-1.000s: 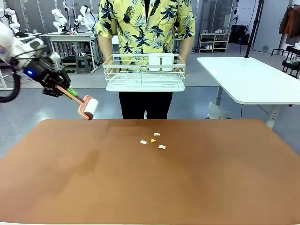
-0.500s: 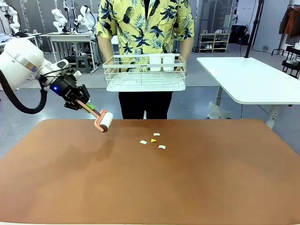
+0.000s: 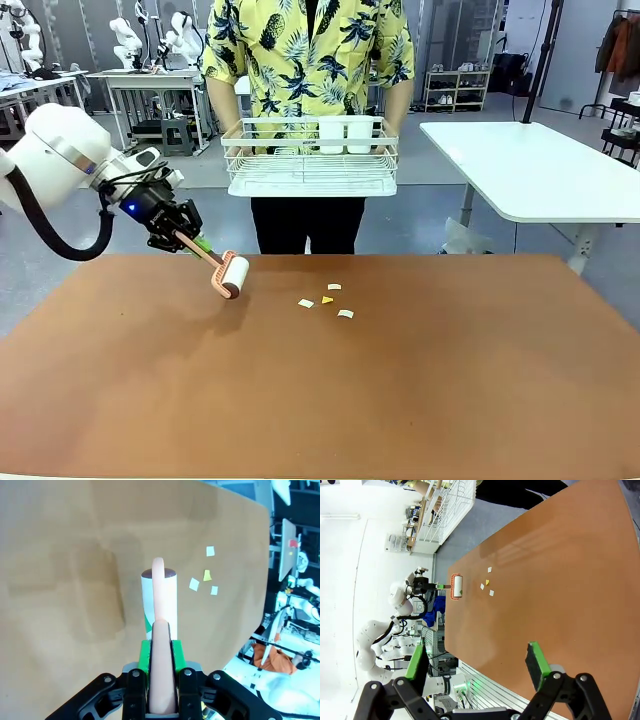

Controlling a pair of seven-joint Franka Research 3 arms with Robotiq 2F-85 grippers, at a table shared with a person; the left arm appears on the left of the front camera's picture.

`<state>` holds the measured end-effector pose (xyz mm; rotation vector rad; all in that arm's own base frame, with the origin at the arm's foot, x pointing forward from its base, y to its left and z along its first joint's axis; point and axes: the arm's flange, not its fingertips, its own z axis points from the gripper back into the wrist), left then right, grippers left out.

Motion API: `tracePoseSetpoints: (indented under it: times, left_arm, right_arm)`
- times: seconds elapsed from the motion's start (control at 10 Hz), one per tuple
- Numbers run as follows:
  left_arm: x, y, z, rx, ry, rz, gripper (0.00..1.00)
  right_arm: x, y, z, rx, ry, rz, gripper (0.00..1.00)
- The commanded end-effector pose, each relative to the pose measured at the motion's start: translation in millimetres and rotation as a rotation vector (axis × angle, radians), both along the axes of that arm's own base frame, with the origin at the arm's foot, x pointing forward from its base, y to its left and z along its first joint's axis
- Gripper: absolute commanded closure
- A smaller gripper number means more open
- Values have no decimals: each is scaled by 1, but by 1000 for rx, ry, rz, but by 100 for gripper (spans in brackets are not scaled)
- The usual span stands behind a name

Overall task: Clean the table.
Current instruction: Clean the table with the Lint Roller when the human lifts the Dish drying rack.

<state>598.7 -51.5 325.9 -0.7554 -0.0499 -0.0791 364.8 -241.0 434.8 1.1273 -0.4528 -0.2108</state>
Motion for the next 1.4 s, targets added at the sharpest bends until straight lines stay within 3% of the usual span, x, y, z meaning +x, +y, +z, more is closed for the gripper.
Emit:
tracePoseSetpoints:
  times: [0.0, 0.4, 0.8, 1.1, 1.3]
  left_arm:
    - [-24, -9, 4, -13, -23, 48, 79]
    - [-21, -10, -24, -39, -11, 81, 79]
    - [-19, -12, -46, -70, 4, 25, 79]
    - [-17, -9, -52, -66, 58, 18, 79]
    - [-20, -12, -46, -47, 35, 35, 79]
  right_arm:
    - [-3, 0, 2, 8, -12, 6, 0]
    - [-3, 0, 2, 8, -12, 6, 0]
    - [-3, 0, 2, 8, -12, 6, 0]
    - [-3, 0, 2, 8, -12, 6, 0]
    - [-3, 0, 2, 8, -12, 6, 0]
